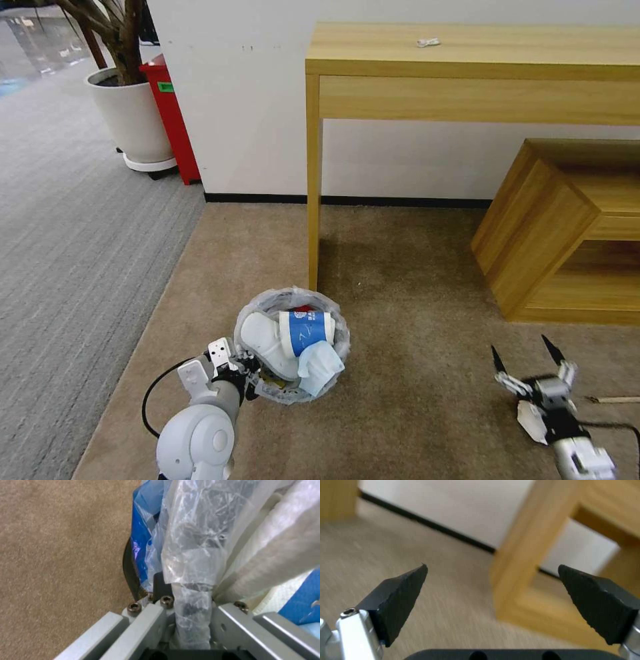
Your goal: Pick up the trash bin and place the garbage on the floor into it.
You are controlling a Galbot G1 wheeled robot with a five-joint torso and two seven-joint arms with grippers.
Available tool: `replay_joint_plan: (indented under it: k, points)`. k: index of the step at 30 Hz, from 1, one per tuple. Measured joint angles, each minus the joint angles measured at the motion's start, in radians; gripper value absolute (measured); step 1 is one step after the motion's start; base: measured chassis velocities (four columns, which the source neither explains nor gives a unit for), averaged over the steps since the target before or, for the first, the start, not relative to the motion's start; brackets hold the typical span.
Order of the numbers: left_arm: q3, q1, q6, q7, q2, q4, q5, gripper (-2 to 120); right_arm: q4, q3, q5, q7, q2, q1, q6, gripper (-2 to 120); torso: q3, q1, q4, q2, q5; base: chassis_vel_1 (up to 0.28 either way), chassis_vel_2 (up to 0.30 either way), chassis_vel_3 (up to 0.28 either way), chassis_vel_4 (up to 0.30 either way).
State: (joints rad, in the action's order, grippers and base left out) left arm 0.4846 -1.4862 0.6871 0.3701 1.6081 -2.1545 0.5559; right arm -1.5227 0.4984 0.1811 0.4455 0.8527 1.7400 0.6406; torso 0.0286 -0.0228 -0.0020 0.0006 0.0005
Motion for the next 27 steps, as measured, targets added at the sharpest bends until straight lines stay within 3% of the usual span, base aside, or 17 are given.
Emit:
replay_joint_plan:
  k: [22, 25, 27]
  points:
    - [0.001, 0.0, -0.008, -0.007, 0.0, 0.018, -0.001, 0, 0.256, -0.074, -0.022, 0.076, 0.085, -0.069, -0.032, 100, 0.0, 0.0, 0.0001, 0.0, -0.0001, 0.0, 0.0, 0.0, 0.0]
    - [0.001, 0.002, -0.008, -0.007, 0.0, 0.021, 0.0, 0, 0.255, -0.08, 0.027, 0.065, 0.065, -0.064, -0.055, 100, 0.0, 0.0, 0.0, 0.0, -0.0003, 0.0, 0.0, 0.0, 0.0]
    - [-0.001, 0.003, -0.008, -0.007, 0.0, 0.023, 0.001, 0, 0.263, -0.101, 0.101, -0.011, 0.033, -0.069, -0.041, 100, 0.0, 0.0, -0.0002, 0.0, -0.0005, 0.0, 0.0, 0.0, 0.0]
